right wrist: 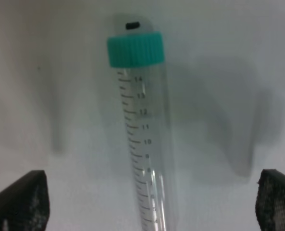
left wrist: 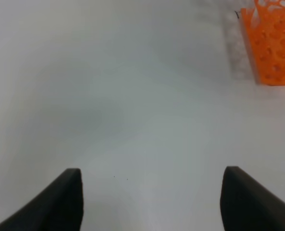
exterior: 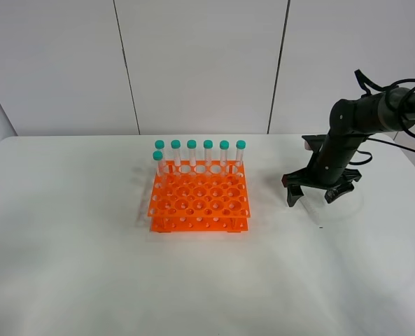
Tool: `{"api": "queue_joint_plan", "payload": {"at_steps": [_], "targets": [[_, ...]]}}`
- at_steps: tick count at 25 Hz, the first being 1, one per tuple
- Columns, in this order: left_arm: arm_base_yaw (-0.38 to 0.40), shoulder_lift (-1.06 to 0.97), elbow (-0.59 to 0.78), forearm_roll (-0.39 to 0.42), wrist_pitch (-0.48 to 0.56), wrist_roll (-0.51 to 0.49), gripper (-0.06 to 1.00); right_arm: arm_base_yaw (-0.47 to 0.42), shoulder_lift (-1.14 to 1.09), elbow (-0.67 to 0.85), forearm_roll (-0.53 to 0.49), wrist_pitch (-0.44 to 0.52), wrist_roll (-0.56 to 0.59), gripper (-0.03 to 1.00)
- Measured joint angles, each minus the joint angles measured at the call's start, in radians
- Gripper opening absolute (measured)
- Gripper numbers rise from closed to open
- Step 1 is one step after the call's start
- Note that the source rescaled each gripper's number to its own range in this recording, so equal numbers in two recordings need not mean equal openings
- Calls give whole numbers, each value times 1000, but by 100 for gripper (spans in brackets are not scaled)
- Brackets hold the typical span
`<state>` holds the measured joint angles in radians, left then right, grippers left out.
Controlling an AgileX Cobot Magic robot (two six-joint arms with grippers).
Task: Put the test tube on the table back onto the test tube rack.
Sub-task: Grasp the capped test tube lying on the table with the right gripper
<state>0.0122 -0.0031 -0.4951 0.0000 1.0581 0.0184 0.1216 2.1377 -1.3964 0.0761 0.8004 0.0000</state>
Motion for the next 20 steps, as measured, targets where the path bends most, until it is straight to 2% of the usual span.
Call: {"api": "queue_joint_plan", "payload": {"at_steps": [20], "targets": [[0, 0, 0, 0, 0, 0, 96, 0, 0, 0, -1, -1, 0, 92]]}}
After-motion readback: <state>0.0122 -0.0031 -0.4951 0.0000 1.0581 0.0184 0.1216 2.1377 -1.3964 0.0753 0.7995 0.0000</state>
